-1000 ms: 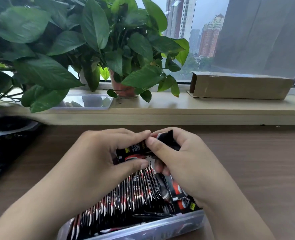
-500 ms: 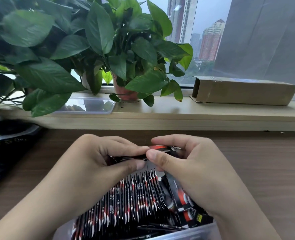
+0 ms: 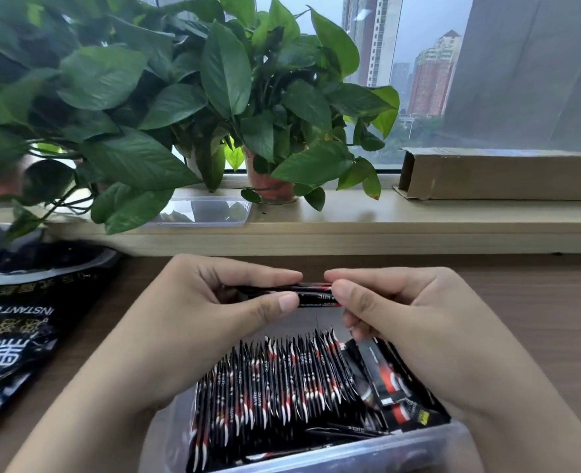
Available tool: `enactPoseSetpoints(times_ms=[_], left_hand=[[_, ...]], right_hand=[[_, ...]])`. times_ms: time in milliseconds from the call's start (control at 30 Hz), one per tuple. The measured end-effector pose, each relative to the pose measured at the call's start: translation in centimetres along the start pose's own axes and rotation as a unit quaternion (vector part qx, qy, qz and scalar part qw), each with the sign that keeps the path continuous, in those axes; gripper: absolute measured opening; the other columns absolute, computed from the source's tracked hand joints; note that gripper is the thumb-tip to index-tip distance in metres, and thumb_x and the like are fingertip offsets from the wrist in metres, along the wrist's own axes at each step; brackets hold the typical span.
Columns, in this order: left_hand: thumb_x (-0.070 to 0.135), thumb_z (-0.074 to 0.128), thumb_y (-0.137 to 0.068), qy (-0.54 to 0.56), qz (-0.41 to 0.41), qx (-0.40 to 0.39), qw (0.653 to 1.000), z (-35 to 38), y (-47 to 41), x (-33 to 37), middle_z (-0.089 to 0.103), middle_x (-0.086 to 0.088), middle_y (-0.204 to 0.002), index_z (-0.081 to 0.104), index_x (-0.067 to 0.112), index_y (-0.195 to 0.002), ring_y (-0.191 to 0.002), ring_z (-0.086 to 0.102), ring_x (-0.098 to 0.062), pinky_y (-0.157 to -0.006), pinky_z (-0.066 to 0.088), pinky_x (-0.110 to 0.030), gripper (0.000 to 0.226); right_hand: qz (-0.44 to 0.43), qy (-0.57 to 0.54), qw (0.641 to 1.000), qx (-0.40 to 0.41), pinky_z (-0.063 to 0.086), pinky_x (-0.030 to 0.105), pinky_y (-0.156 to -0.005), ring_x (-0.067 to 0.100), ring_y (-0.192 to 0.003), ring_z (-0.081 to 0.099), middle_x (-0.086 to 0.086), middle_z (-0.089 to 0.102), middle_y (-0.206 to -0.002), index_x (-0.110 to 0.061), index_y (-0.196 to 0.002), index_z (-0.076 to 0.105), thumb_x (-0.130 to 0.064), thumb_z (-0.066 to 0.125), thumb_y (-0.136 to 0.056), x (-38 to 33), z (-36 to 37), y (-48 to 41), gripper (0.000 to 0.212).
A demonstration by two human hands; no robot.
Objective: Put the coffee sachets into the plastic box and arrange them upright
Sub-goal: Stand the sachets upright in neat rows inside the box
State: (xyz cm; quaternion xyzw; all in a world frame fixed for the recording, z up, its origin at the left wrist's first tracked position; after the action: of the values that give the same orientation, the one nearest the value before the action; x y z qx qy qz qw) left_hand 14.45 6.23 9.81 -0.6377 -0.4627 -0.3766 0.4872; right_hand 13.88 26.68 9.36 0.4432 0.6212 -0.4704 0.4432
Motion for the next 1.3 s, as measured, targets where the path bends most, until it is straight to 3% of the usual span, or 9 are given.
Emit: enactPoseSetpoints(times_ms=[133, 267, 367, 433, 567, 667, 900, 1067, 1300], left_hand=[[0.040, 0.080, -0.061, -0.003, 0.006, 0.036, 0.999, 0.3, 0.1, 0.0, 0.073, -0.002, -0.061, 0.081, 0.039, -0.083, -0.053, 0.059, -0.005, -0.058, 0.048, -0.013, 0.022], [0.028, 0.081, -0.064, 0.025, 0.008, 0.060, 0.998, 0.5, 0.0, 0.1, 0.069, -0.007, -0.056, 0.083, 0.030, -0.082, -0.052, 0.059, -0.008, -0.055, 0.048, -0.013, 0.018], [0.030, 0.082, -0.058, 0.051, 0.008, 0.077, 0.996, 0.6, 0.0, 0.1, 0.074, -0.007, -0.064, 0.082, 0.028, -0.084, -0.055, 0.062, -0.009, -0.060, 0.053, -0.018, 0.026], [0.025, 0.082, -0.056, 0.111, 0.003, 0.098, 0.989, 0.7, -0.2, 0.2, 0.075, -0.007, -0.069, 0.080, 0.017, -0.090, -0.057, 0.065, -0.011, -0.058, 0.055, -0.018, 0.036], [0.017, 0.080, -0.055, 0.249, -0.021, 0.160, 0.955, 0.9, -0.5, 0.4, 0.074, -0.011, -0.079, 0.068, -0.002, -0.104, -0.061, 0.070, -0.013, -0.058, 0.055, -0.016, 0.054], [0.011, 0.077, -0.060, 0.329, -0.031, 0.183, 0.926, 1.5, -0.4, 0.8, 0.076, -0.006, -0.084, 0.064, -0.007, -0.113, -0.067, 0.071, -0.008, -0.061, 0.056, -0.015, 0.058], [0.024, 0.078, -0.062, 0.316, -0.089, 0.126, 0.936, 2.6, 0.6, 1.2, 0.077, -0.020, -0.092, 0.080, 0.010, -0.074, -0.074, 0.073, -0.024, -0.075, 0.062, -0.036, 0.019], [0.020, 0.075, -0.067, 0.338, -0.100, 0.154, 0.923, 2.9, 0.6, 1.1, 0.073, -0.029, -0.099, 0.080, 0.009, -0.074, -0.082, 0.073, -0.028, -0.069, 0.063, -0.034, 0.014], [0.021, 0.073, -0.072, 0.320, -0.110, 0.113, 0.934, 2.1, 0.4, 0.8, 0.077, -0.019, -0.094, 0.073, -0.002, -0.093, -0.083, 0.077, -0.030, -0.065, 0.063, -0.032, 0.031]], right_hand=[[0.005, -0.016, 1.000, 0.023, 0.053, 0.018, -0.061, 0.009, -0.055, 0.065, 0.006, 0.074, -0.064, -0.025, -0.085, 0.082, -0.037, 0.075, -0.067, -0.2, 0.1, 0.1, 0.024], [-0.018, 0.078, 0.997, 0.003, 0.056, 0.029, -0.075, 0.018, -0.073, 0.071, 0.001, 0.076, -0.079, -0.038, -0.098, 0.079, -0.045, 0.079, -0.066, 0.1, -0.2, 0.4, 0.033], [-0.045, 0.077, 0.996, 0.013, 0.052, 0.018, -0.057, 0.010, -0.063, 0.067, -0.003, 0.075, -0.075, -0.035, -0.097, 0.079, -0.031, 0.079, -0.076, 0.0, 0.1, 0.4, 0.022], [-0.066, 0.058, 0.996, 0.022, 0.046, 0.012, -0.050, 0.002, -0.059, 0.067, -0.006, 0.074, -0.071, -0.031, -0.095, 0.080, -0.023, 0.075, -0.082, 0.0, 0.5, 0.4, 0.016], [-0.108, 0.031, 0.993, 0.046, 0.050, 0.010, -0.059, 0.005, -0.060, 0.070, -0.006, 0.073, -0.069, -0.028, -0.094, 0.080, -0.020, 0.071, -0.086, 0.3, 1.5, 0.3, 0.015], [-0.145, 0.026, 0.986, 0.075, 0.048, 0.009, -0.054, 0.004, -0.059, 0.071, -0.008, 0.073, -0.070, -0.031, -0.090, 0.080, -0.019, 0.070, -0.087, 0.6, 2.5, 0.3, 0.016], [-0.284, 0.122, 0.938, 0.158, 0.052, 0.011, -0.060, 0.002, -0.068, 0.071, -0.017, 0.074, -0.087, -0.028, -0.099, 0.080, -0.024, 0.069, -0.084, 0.9, 4.2, 0.3, 0.019], [-0.329, 0.223, 0.909, 0.128, 0.047, 0.006, -0.067, -0.001, -0.076, 0.067, -0.010, 0.073, -0.093, -0.014, -0.106, 0.079, -0.014, 0.067, -0.085, 1.4, 4.4, 0.0, 0.024], [-0.333, 0.245, 0.910, -0.002, 0.052, 0.021, -0.067, 0.009, -0.080, 0.068, -0.012, 0.070, -0.100, -0.015, -0.109, 0.077, -0.017, 0.063, -0.090, 1.3, 2.2, 0.0, 0.023]])
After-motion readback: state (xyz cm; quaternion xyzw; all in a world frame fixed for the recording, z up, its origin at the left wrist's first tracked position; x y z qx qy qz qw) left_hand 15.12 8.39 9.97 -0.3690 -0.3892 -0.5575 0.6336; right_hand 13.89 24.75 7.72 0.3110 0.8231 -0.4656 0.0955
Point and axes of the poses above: each hand's wrist, its own y-axis away from the middle knuckle, its own z-axis out of the palm, x = y × z, the point moved 1 cm from there along -y, towards the middle knuckle
